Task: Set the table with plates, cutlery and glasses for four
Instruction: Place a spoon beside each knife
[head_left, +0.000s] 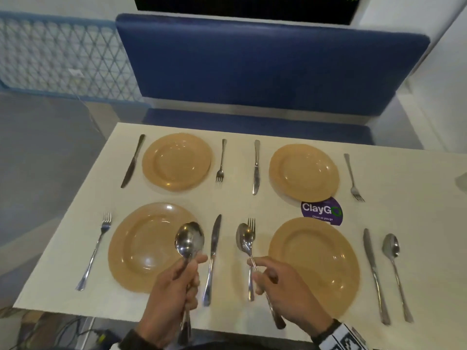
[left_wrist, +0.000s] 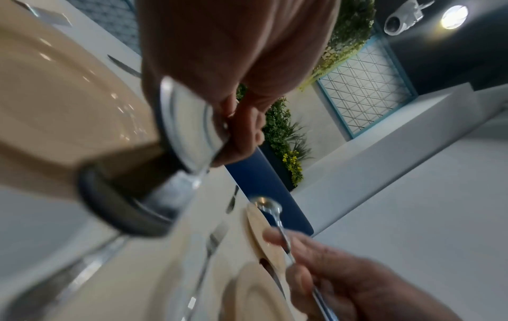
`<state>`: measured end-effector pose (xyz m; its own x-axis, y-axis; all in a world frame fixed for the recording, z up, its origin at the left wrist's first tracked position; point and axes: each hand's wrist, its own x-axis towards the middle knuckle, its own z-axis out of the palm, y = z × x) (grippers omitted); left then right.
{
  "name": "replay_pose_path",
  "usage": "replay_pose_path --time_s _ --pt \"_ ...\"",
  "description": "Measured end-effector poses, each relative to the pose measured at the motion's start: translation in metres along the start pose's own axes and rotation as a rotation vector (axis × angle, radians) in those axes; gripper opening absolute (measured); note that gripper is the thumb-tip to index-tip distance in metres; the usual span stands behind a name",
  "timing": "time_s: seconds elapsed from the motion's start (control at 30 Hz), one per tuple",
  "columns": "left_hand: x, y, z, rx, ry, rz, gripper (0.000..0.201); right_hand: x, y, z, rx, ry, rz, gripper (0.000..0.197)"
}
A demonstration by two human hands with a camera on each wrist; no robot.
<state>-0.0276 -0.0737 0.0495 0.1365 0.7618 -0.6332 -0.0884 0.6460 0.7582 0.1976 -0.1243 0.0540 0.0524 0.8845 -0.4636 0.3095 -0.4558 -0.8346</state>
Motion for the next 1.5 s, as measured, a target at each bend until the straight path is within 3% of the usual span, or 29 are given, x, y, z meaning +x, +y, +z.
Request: replay_pose_path --time_s 0.2,0.4,0.77,1.5 --pt "0.019 0.039 -0.096 0.146 -0.071 -0.02 0.025 0.032 0.005 0.053 -0.087 0.268 0.139 0.02" --pt "0.02 0.063 -0.137 0.223 -0.127 0.023 0.023 0.079 0.025 0.108 -0.3 0.51 0.249 0.025" --pt "0.023 0.072 -0.162 0.227 -0.136 0.048 0.025 0.096 0.034 0.129 -0.459 0.514 0.312 0.023" --pt "0.032 0.073 -0.174 0.194 -0.101 0.055 0.025 0.105 0.045 0.133 -0.401 0.592 0.306 0.011"
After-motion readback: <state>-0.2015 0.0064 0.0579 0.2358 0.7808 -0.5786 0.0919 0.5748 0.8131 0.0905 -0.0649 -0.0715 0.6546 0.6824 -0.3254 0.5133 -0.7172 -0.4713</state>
